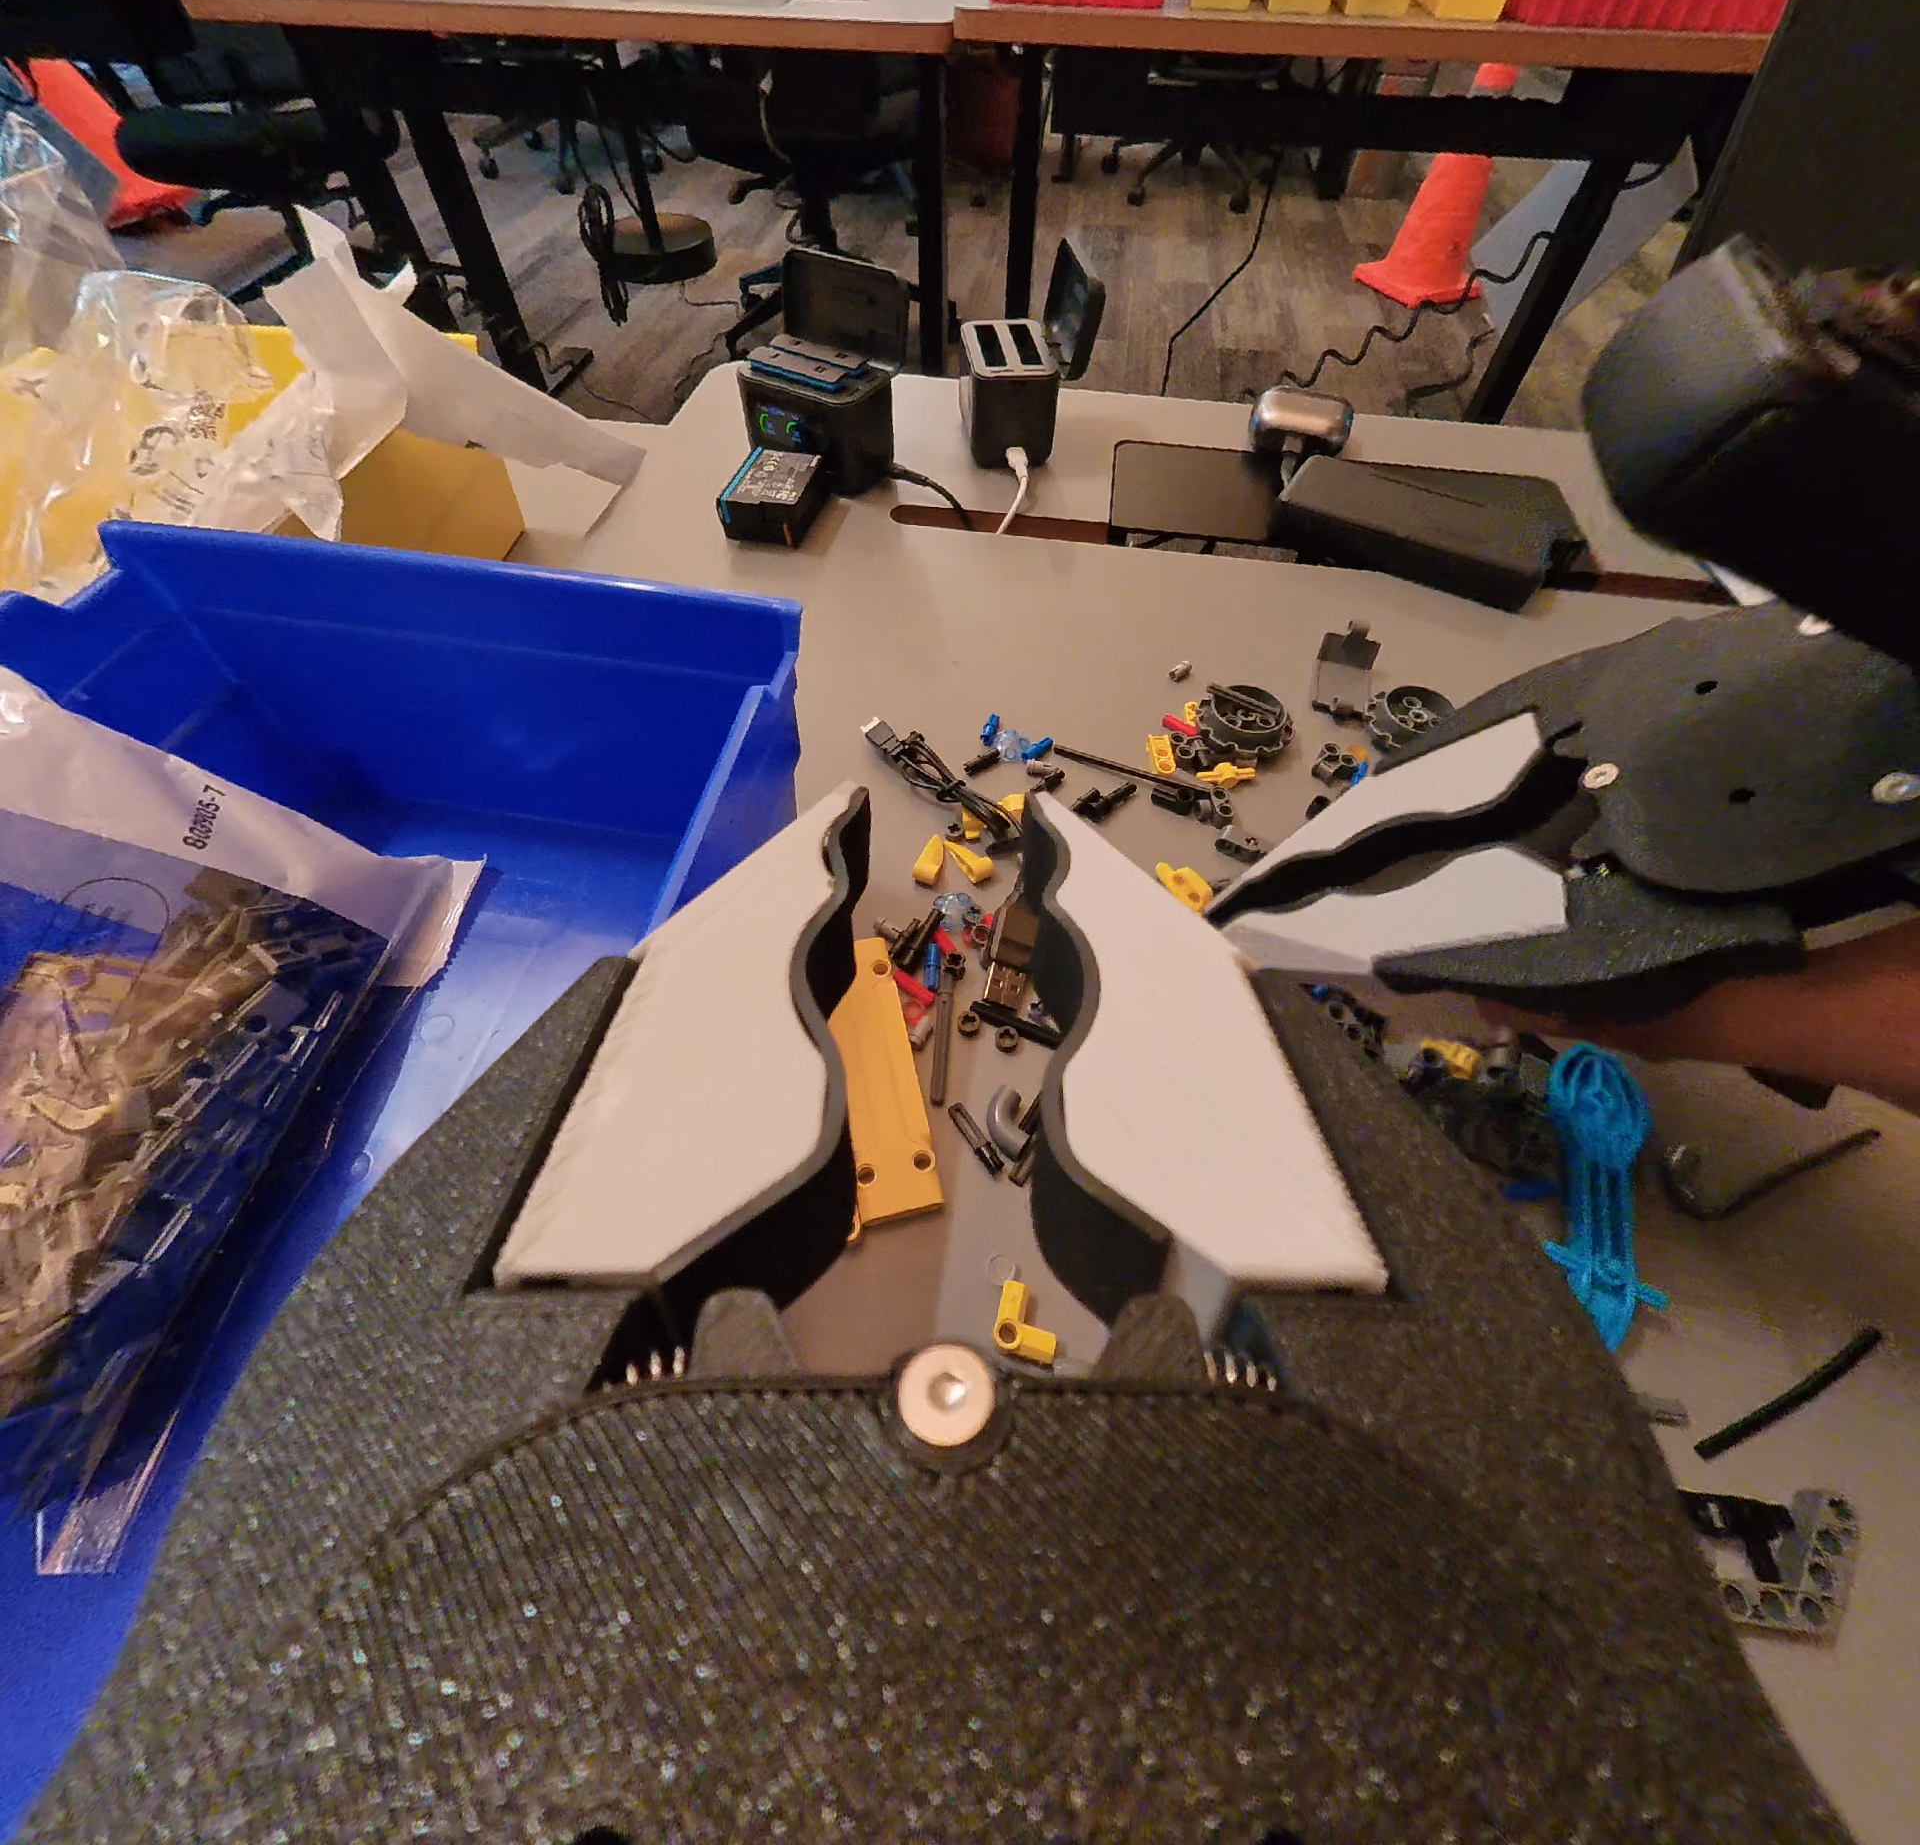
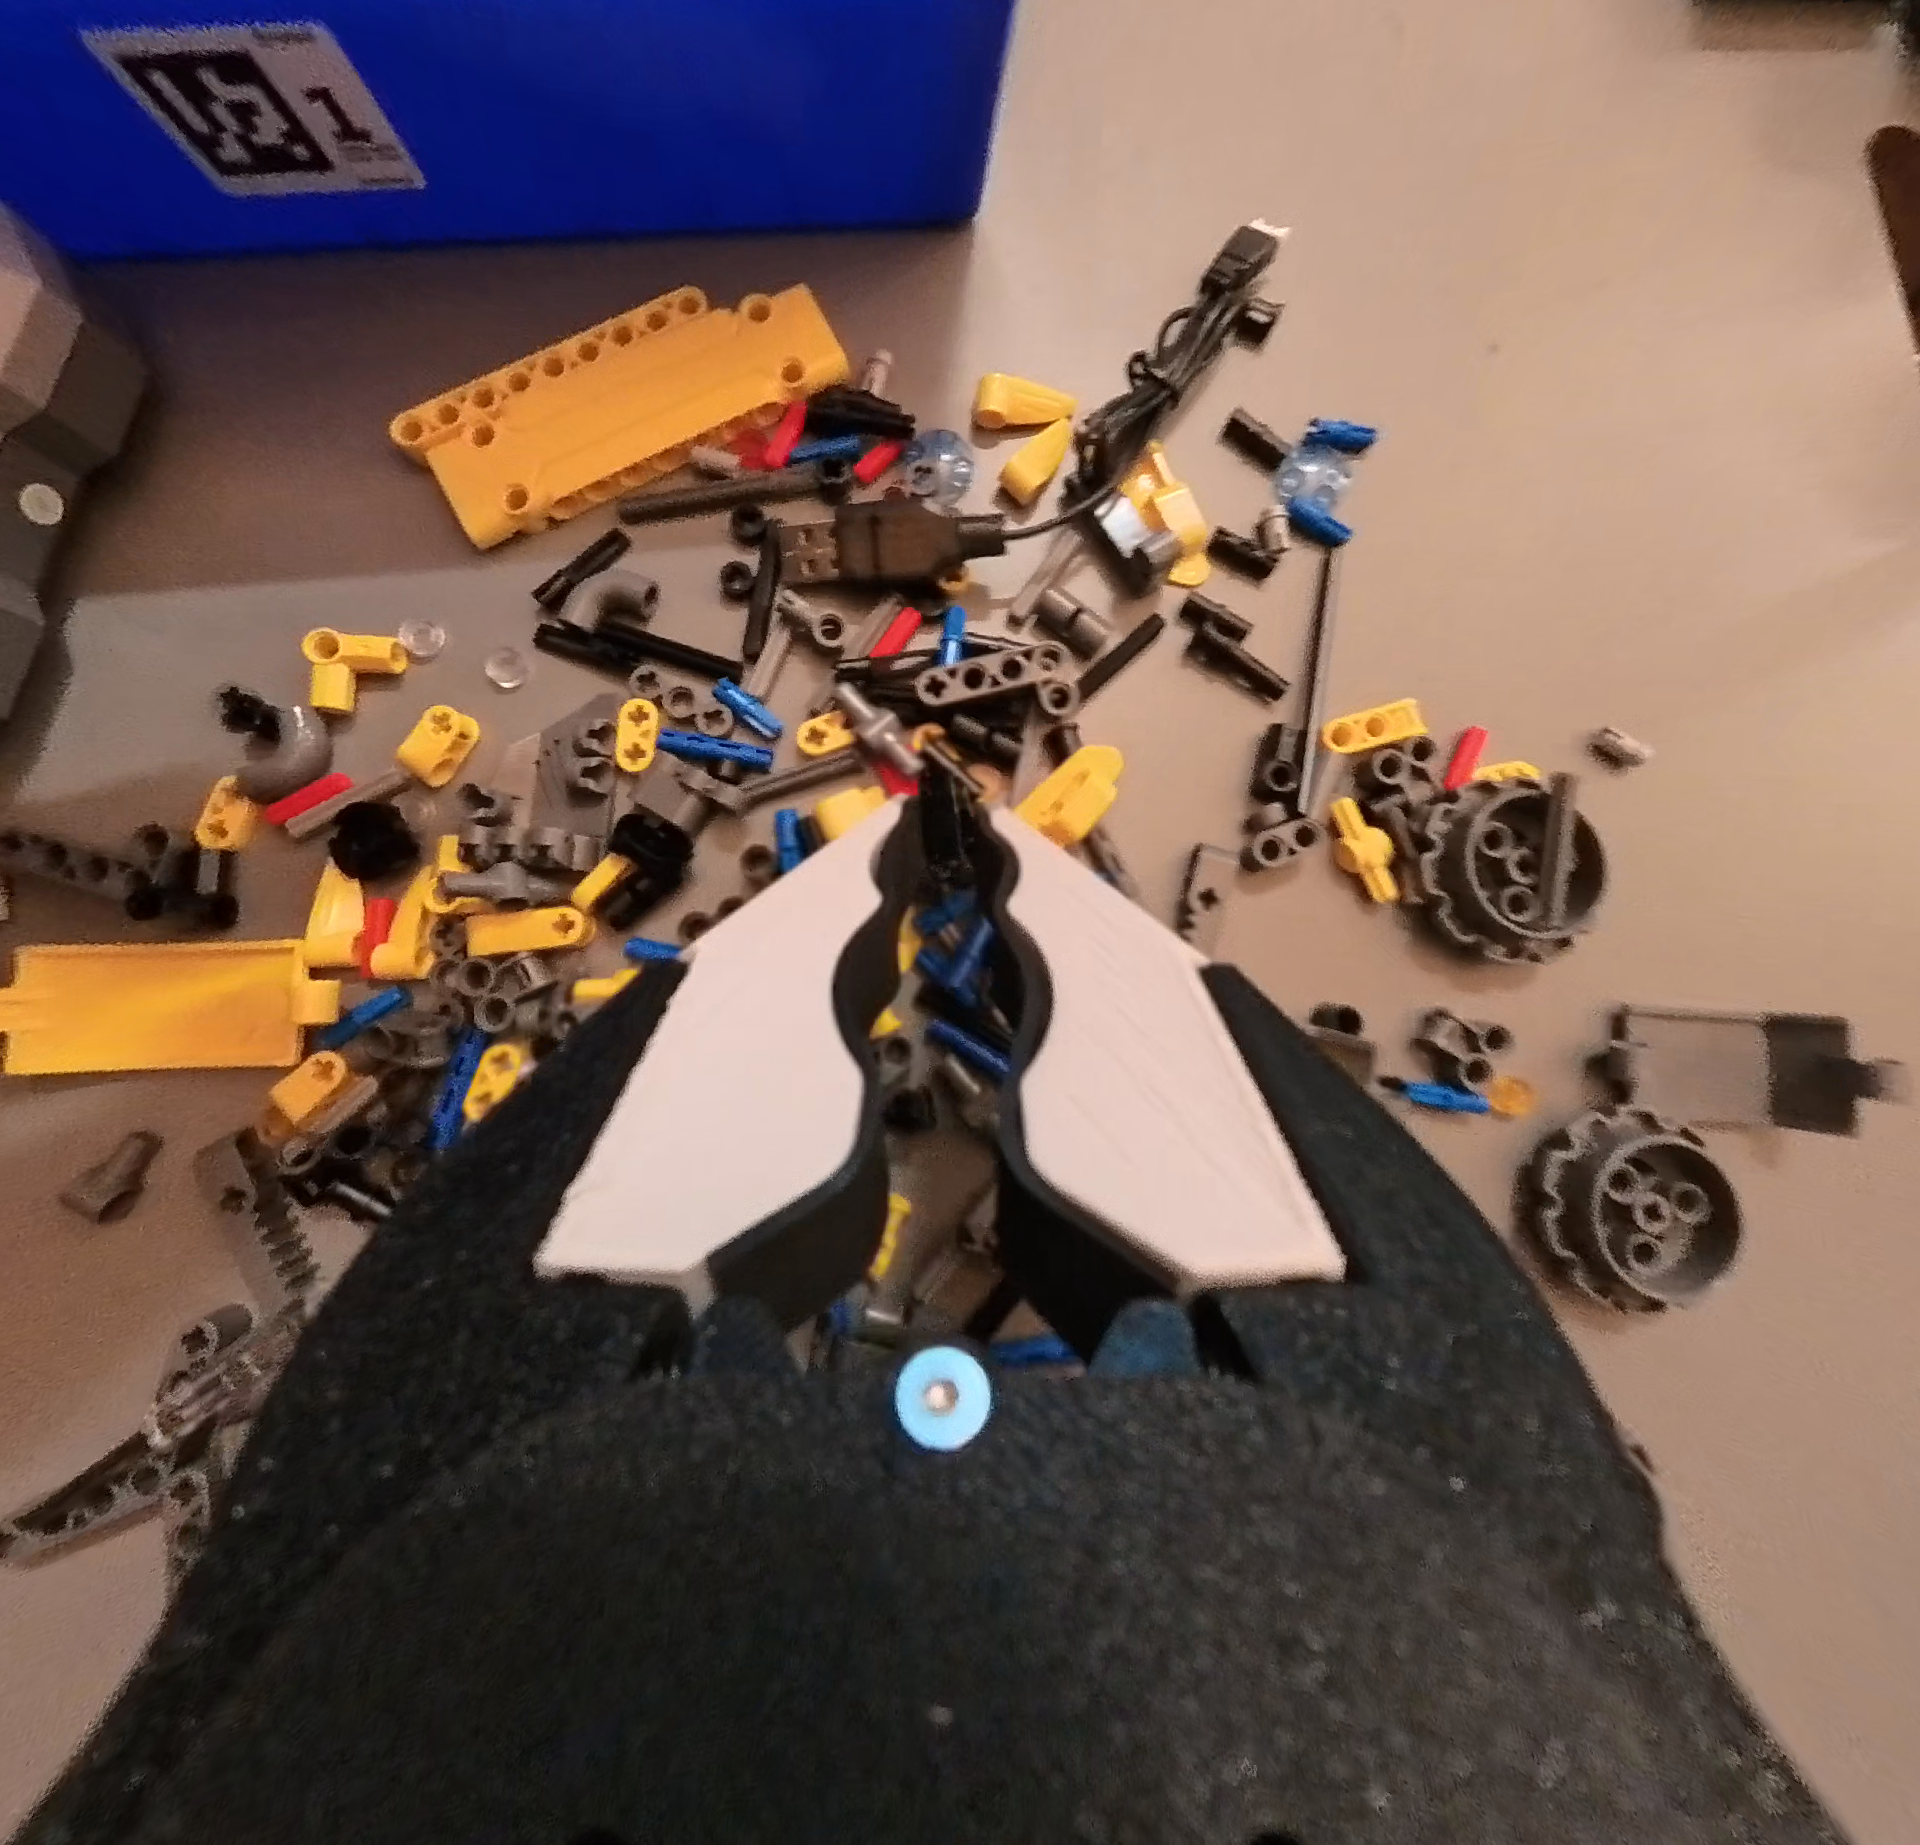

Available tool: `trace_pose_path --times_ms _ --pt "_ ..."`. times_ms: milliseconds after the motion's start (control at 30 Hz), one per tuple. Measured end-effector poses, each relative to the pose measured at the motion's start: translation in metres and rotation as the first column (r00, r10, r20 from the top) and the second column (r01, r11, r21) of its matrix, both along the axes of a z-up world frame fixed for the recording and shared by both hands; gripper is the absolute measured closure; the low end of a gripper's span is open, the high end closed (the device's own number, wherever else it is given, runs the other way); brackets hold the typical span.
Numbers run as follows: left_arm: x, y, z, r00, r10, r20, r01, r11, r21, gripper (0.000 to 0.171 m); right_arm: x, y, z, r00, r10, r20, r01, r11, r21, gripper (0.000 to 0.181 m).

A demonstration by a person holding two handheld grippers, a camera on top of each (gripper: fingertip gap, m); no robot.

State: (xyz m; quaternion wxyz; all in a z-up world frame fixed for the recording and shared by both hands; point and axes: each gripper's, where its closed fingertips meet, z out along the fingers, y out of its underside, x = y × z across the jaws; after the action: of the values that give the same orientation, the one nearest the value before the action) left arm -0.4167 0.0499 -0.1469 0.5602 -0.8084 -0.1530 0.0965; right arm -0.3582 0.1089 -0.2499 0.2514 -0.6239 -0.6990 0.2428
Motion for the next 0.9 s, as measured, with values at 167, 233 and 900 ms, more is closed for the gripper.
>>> trace_pose_path --times_ms 167,233,900 --pt "0.001 0.0 0.0 1.0 -0.004 0.001 0.004 1.0 -0.003 0.144 0.009 0.024 0.009 0.996 -0.086 -0.011 0.086 0.996 -0.007 0.174" --pt "0.001 0.001 0.0 1.0 -0.005 0.0 0.005 1.0 -0.003 0.144 0.013 0.034 0.008 0.993 -0.117 -0.008 0.117 0.993 0.011 0.174" --pt "0.003 0.002 -0.002 1.0 -0.014 0.003 0.014 1.0 -0.011 0.143 0.012 -0.014 -0.008 0.994 0.089 0.06 -0.09 0.996 0.023 0.164"
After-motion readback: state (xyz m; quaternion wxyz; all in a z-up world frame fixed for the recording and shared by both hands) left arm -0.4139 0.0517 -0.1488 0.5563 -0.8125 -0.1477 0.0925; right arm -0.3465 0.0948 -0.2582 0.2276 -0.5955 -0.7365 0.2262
